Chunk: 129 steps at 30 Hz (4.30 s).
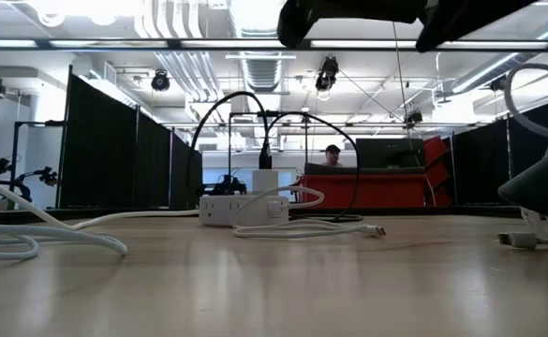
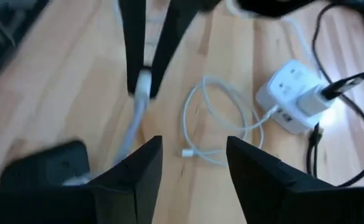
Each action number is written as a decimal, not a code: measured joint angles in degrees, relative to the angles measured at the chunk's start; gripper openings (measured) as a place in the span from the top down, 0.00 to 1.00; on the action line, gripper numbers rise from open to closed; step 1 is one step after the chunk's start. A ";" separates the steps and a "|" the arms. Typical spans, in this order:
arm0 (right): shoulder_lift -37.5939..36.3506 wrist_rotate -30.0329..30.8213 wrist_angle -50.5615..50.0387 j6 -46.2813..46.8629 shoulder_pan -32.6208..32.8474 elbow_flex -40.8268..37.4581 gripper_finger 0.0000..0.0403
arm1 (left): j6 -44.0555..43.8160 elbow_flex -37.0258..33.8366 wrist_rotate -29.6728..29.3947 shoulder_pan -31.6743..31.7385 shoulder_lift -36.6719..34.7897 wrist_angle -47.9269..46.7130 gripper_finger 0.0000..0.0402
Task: Insert USB
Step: Insert the purple USB cable into the black outlet extension
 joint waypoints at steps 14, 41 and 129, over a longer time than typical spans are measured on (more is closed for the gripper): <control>-1.03 -1.52 3.27 5.25 1.31 0.62 0.59 | -1.67 0.00 -2.04 0.61 0.00 1.11 0.98; -0.92 0.20 5.68 13.51 1.99 0.62 0.91 | 1.37 0.00 -2.48 0.82 0.00 4.05 0.98; 9.88 -4.07 -15.37 53.42 21.59 2.87 0.98 | 19.97 -1.95 21.61 3.93 12.94 0.23 0.84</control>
